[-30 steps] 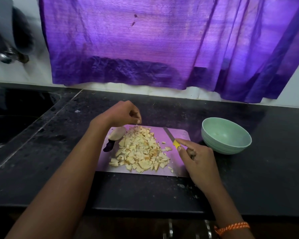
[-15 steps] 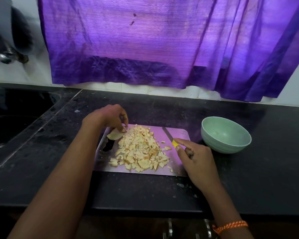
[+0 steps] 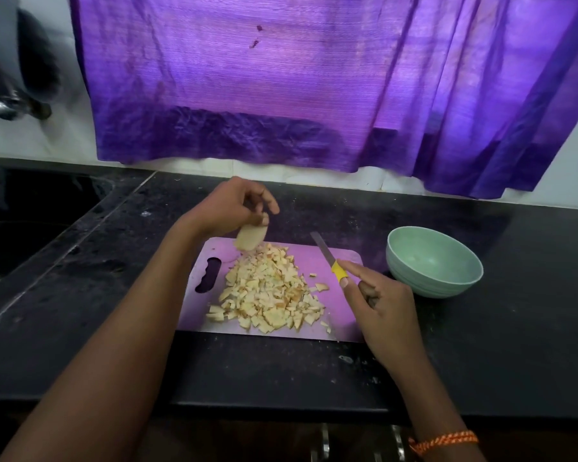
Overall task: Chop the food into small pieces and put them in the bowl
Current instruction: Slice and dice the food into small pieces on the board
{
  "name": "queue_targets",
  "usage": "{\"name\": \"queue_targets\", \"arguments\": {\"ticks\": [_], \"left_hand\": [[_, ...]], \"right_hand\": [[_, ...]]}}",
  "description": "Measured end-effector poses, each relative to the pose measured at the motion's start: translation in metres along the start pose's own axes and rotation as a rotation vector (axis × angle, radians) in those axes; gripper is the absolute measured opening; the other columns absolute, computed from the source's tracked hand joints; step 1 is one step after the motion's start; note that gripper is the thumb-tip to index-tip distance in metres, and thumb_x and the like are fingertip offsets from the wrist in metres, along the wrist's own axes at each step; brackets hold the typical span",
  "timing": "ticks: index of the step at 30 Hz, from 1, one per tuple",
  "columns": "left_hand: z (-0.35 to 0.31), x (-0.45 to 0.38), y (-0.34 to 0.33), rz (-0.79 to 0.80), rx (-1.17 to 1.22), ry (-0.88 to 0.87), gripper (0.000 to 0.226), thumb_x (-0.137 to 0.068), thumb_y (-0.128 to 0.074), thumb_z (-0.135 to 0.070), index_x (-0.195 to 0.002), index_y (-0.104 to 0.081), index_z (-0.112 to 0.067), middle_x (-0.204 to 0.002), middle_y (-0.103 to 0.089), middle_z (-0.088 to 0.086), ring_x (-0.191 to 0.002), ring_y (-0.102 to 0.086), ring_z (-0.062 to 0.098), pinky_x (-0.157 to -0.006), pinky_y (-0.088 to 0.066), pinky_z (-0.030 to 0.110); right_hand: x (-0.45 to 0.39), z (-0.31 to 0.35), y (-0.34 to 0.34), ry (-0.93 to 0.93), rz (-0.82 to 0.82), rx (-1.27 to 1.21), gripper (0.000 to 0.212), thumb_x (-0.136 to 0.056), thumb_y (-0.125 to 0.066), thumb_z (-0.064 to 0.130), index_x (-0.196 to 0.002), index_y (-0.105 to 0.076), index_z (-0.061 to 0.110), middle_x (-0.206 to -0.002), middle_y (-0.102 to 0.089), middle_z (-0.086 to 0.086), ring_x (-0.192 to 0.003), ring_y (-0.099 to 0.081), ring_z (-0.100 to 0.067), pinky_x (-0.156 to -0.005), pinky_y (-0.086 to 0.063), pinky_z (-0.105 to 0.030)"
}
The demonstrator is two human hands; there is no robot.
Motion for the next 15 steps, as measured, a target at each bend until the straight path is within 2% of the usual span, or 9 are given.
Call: {"name": "queue_targets", "arguments": {"ticks": [2, 4, 7, 10, 15], "left_hand": [[-0.009, -0.001, -0.01, -0.076, 0.096, -0.046, 0.021, -0.089, -0.08, 0.003, -0.102, -0.082, -0.013, -0.08, -0.063, 0.001, -0.074, -0.061, 0.004, -0.067, -0.052, 0.016], [-0.013, -0.003, -0.018, -0.12, 0.17, -0.071, 0.021, -0.089, -0.079, 0.006, -0.102, -0.081, -0.01, -0.08, -0.061, 0.001, -0.076, -0.061, 0.006, -0.072, -0.055, 0.019], [-0.016, -0.004, -0.028, -0.093, 0.224, -0.094, 0.022, -0.089, -0.078, 0.007, -0.103, -0.081, -0.009, -0.079, -0.058, 0.002, -0.077, -0.059, 0.011, -0.075, -0.055, 0.023], [-0.025, -0.002, -0.035, -0.062, 0.242, -0.132, 0.02, -0.089, -0.079, 0.007, -0.103, -0.08, -0.008, -0.082, -0.057, 0.008, -0.078, -0.059, 0.011, -0.075, -0.053, 0.02], [-0.026, -0.002, -0.036, -0.066, 0.301, -0.14, 0.019, -0.092, -0.076, 0.006, -0.107, -0.079, -0.005, -0.086, -0.056, 0.011, -0.084, -0.06, 0.015, -0.079, -0.056, 0.023]], "right_hand": [[0.002, 0.003, 0.002, -0.008, 0.027, -0.15, 0.027, -0.102, -0.065, 0.026, -0.126, -0.072, 0.034, -0.053, -0.035, -0.002, -0.051, -0.032, -0.021, -0.052, -0.03, -0.031], [0.004, 0.006, 0.002, -0.009, 0.082, -0.263, 0.023, -0.101, -0.066, 0.03, -0.123, -0.074, 0.033, -0.053, -0.037, -0.01, -0.052, -0.033, -0.032, -0.052, -0.031, -0.038], [0.005, 0.007, 0.0, -0.017, 0.125, -0.325, 0.025, -0.099, -0.065, 0.029, -0.122, -0.075, 0.03, -0.052, -0.039, -0.007, -0.05, -0.033, -0.024, -0.053, -0.032, -0.032], [0.004, 0.005, -0.001, -0.035, 0.158, -0.359, 0.024, -0.101, -0.066, 0.024, -0.123, -0.075, 0.028, -0.05, -0.041, -0.004, -0.05, -0.035, -0.018, -0.053, -0.034, -0.03], [0.005, 0.002, -0.005, -0.099, 0.222, -0.394, 0.024, -0.101, -0.065, 0.016, -0.117, -0.077, 0.029, -0.051, -0.036, -0.011, -0.049, -0.032, -0.018, -0.053, -0.03, -0.028]]}}
Point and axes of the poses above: each hand's wrist, its own x-axis away from the middle knuckle, its own y-axis out of the back of the hand, z = x × y, the point moved 2 cm from there along -x, towards the middle knuckle
